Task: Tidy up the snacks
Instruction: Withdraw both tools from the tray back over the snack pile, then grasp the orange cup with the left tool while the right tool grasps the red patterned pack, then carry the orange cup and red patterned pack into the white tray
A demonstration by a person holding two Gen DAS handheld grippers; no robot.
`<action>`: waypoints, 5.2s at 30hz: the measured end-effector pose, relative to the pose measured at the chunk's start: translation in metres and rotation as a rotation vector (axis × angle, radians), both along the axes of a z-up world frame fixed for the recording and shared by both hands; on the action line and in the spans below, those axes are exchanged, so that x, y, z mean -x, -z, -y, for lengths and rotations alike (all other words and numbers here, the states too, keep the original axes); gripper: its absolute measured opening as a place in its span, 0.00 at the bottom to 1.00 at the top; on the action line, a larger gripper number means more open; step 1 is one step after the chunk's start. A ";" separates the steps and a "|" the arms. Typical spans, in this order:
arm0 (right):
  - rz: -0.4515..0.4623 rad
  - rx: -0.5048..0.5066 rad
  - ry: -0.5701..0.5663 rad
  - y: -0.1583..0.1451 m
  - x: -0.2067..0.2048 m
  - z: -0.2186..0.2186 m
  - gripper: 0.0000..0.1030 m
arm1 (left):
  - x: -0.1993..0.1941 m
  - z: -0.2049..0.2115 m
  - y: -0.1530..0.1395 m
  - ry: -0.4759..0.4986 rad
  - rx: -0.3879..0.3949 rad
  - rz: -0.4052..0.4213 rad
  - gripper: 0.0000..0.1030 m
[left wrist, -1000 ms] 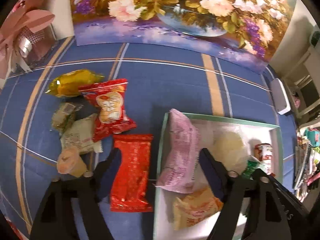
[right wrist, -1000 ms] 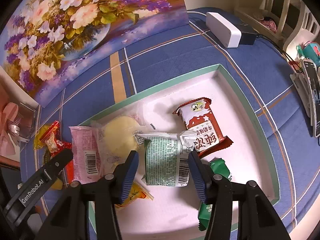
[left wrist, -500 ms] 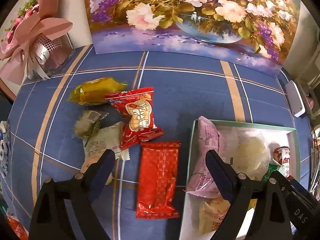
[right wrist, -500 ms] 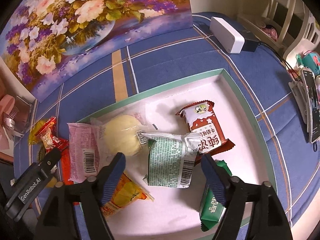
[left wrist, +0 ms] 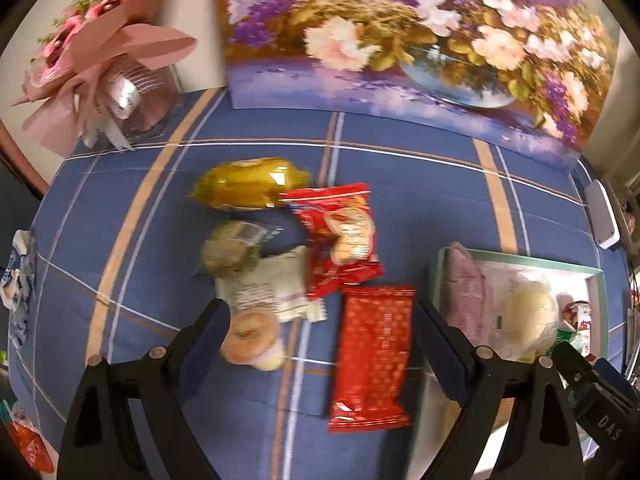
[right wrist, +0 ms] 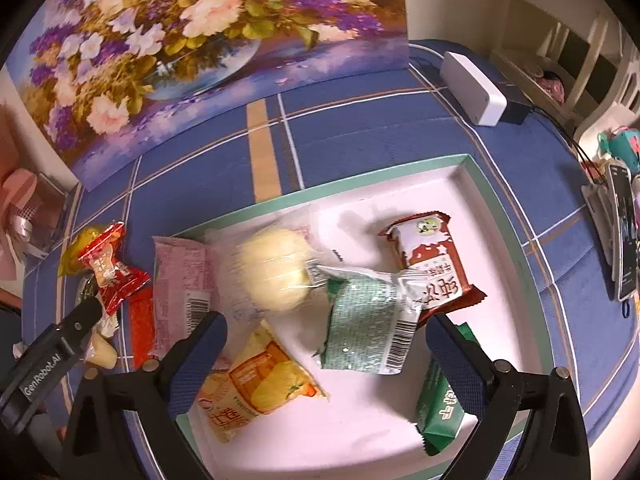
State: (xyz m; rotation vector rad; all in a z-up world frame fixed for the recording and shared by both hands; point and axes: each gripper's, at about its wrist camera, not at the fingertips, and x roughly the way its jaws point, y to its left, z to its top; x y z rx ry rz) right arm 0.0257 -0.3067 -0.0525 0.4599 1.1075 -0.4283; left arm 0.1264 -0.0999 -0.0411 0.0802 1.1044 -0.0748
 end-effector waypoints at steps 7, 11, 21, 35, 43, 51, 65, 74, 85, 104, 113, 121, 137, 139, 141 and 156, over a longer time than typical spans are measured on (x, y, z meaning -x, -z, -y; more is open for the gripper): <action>0.011 0.002 -0.058 -0.009 -0.011 -0.023 0.99 | 0.000 -0.046 -0.005 -0.071 0.016 0.008 0.89; 0.030 -0.006 -0.110 -0.015 -0.021 -0.044 0.99 | 0.000 -0.071 -0.010 -0.106 0.027 0.017 0.90; 0.074 -0.046 -0.254 -0.024 -0.043 -0.109 0.99 | -0.003 -0.129 -0.016 -0.212 0.081 0.016 0.89; 0.052 -0.061 -0.359 -0.006 -0.060 -0.162 0.99 | -0.007 -0.155 0.001 -0.284 0.135 -0.053 0.89; 0.038 -0.093 -0.344 0.010 -0.063 -0.162 0.97 | -0.014 -0.139 0.022 -0.241 0.162 -0.128 0.89; 0.041 -0.103 -0.353 0.013 -0.065 -0.161 0.80 | -0.018 -0.132 0.041 -0.236 0.202 -0.194 0.89; -0.017 -0.100 -0.358 0.030 -0.070 -0.161 0.69 | -0.021 -0.128 0.045 -0.228 0.230 -0.211 0.89; -0.042 -0.055 -0.369 0.036 -0.073 -0.168 0.69 | -0.023 -0.126 0.047 -0.223 0.231 -0.216 0.89; -0.046 -0.074 -0.380 0.041 -0.076 -0.173 0.64 | -0.023 -0.126 0.047 -0.215 0.249 -0.223 0.89; -0.090 0.018 -0.400 0.053 -0.073 -0.187 0.59 | -0.027 -0.092 0.059 -0.116 0.340 -0.277 0.78; -0.087 0.028 -0.406 0.056 -0.072 -0.190 0.59 | -0.026 -0.085 0.066 -0.109 0.345 -0.282 0.46; -0.085 0.053 -0.420 0.056 -0.071 -0.192 0.58 | -0.022 -0.087 0.064 -0.124 0.334 -0.271 0.44; -0.053 -0.002 -0.405 0.047 -0.065 -0.182 0.52 | -0.016 -0.097 0.043 -0.146 0.318 -0.207 0.44; -0.038 -0.018 -0.407 0.041 -0.065 -0.180 0.51 | -0.015 -0.097 0.037 -0.142 0.307 -0.187 0.44; -0.021 -0.021 -0.409 0.033 -0.064 -0.180 0.51 | -0.015 -0.096 0.030 -0.140 0.304 -0.169 0.44; 0.079 -0.004 -0.372 -0.030 -0.050 -0.162 0.51 | -0.002 -0.096 -0.032 -0.118 0.315 -0.004 0.44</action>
